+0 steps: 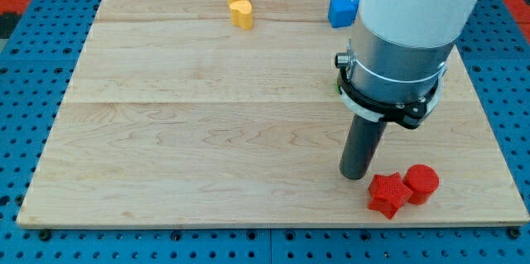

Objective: Move your arm at the green star

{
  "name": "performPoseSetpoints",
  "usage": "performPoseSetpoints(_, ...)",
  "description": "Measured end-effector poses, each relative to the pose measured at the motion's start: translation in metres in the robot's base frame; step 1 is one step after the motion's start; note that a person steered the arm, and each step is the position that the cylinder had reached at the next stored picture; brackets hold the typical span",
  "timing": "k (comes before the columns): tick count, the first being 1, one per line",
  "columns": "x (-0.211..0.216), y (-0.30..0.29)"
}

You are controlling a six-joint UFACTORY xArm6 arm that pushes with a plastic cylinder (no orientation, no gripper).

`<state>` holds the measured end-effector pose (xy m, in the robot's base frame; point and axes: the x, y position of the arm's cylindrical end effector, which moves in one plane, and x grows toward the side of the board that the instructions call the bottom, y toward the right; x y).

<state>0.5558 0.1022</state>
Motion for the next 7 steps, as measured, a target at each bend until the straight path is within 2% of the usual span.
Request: performPoseSetpoints(7,-0.011,-0.015)
